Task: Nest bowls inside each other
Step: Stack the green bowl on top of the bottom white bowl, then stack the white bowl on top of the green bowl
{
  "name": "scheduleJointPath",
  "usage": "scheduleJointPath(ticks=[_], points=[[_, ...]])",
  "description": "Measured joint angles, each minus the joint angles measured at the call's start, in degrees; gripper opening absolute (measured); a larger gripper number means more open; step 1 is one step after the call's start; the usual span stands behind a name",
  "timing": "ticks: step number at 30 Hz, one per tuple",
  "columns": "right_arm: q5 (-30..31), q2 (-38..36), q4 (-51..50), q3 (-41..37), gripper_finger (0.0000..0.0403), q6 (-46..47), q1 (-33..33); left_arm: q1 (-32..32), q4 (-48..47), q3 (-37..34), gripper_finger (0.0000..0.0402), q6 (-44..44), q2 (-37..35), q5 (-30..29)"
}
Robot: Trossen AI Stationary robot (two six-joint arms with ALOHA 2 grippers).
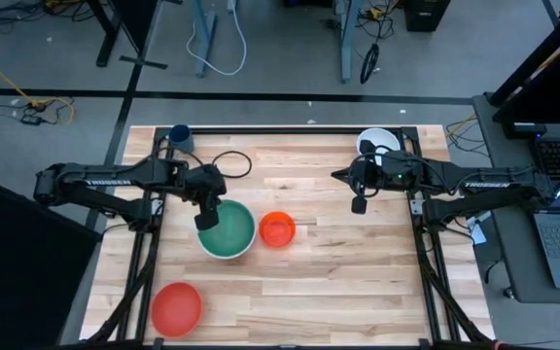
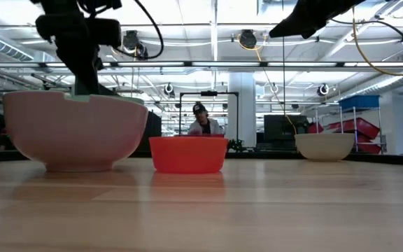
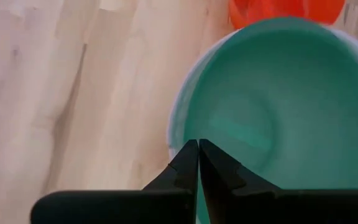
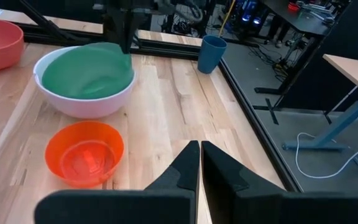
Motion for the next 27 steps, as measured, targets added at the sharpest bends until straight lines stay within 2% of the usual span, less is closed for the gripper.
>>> scheduleJointPath(ticks=[10, 14, 17, 22, 27], points=[[0.0, 0.0, -0.1, 0.0, 0.0, 0.0, -0.5, 1.1, 4.9, -2.4, 0.0001, 0.9, 0.0, -0.5], [0.1, 0.0, -0.3, 0.0, 0.0, 0.7, -1.8, 2.3, 6.6, 1.1, 0.0001, 0.9, -0.3, -0.6], [3.2, 0.3, -2.6, 0.0, 0.0, 2.1, -3.6, 3.1, 6.8, 4.4, 0.0001, 1.0, -1.8, -1.9], [8.4, 0.1, -2.4, 0.2, 0.0, 1.9, -9.2, 4.1, 9.4, 8.0, 0.0001, 1.5, -5.9, -5.0], [10.8, 0.0, -3.9, 2.0, 0.0, -1.9, -19.1, 5.2, 10.2, 8.2, 0.0001, 1.4, -11.1, -5.4]])
